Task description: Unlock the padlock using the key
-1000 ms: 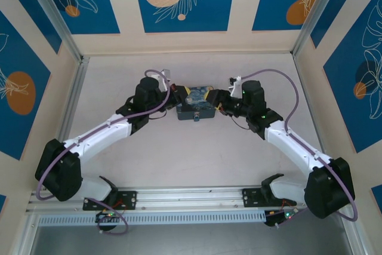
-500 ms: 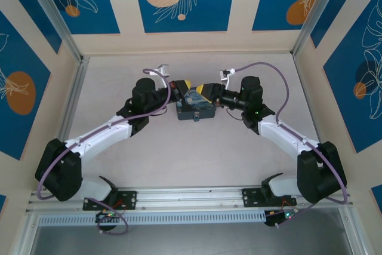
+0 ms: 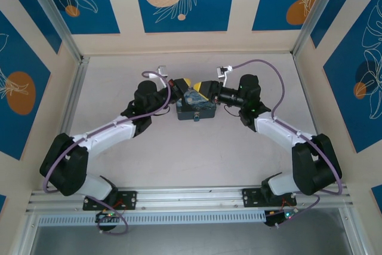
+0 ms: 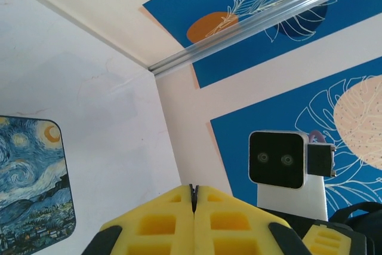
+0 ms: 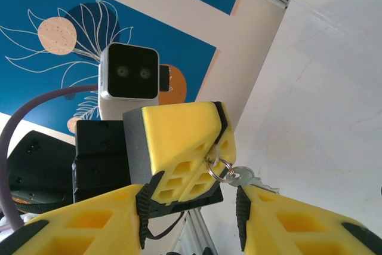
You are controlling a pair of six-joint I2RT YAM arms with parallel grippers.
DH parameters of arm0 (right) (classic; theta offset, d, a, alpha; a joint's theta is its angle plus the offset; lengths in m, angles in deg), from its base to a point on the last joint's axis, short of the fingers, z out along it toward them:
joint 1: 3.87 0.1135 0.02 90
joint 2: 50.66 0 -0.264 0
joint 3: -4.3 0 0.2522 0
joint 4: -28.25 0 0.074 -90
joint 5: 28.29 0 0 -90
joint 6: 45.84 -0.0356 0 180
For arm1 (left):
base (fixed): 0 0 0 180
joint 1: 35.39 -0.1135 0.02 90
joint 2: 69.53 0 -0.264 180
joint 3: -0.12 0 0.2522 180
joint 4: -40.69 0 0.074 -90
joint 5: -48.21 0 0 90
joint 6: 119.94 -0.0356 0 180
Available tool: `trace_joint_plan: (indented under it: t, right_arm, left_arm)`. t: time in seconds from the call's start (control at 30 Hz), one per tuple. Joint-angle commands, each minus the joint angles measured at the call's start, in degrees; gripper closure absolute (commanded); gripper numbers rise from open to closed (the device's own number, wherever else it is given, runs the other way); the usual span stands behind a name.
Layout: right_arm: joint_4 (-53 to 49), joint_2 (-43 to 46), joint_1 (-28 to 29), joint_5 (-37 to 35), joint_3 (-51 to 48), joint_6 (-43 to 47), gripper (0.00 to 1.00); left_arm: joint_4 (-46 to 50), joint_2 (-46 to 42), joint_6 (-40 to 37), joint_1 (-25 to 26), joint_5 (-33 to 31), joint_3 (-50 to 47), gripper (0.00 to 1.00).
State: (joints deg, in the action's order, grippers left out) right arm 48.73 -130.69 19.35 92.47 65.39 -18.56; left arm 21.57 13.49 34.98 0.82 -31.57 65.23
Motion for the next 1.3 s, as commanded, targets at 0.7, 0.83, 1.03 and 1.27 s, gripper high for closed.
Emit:
trace_joint_plan:
  t: [0.7, 0.83, 1.03, 1.27]
  right_arm:
    - [-3.8, -3.0, 0.2, 1.7, 2.9, 8.1, 0.63]
    - [-4.1, -3.2, 0.2, 1.6, 2.5, 8.4, 0.66]
    - [-4.4, -3.5, 0.2, 1.6, 2.2, 8.7, 0.68]
    - [-5.6, -3.0, -0.2, 0.6, 1.2, 9.2, 0.60]
  left_arm:
    - [1.7, 2.8, 10.9, 1.9, -2.5, 3.0, 1.00]
    - [2.2, 3.2, 12.5, 1.9, -2.4, 3.5, 1.00]
    - [2.7, 4.2, 14.2, 1.9, -1.8, 4.3, 1.00]
    - [3.6, 3.8, 13.7, 1.9, -1.8, 4.5, 1.00]
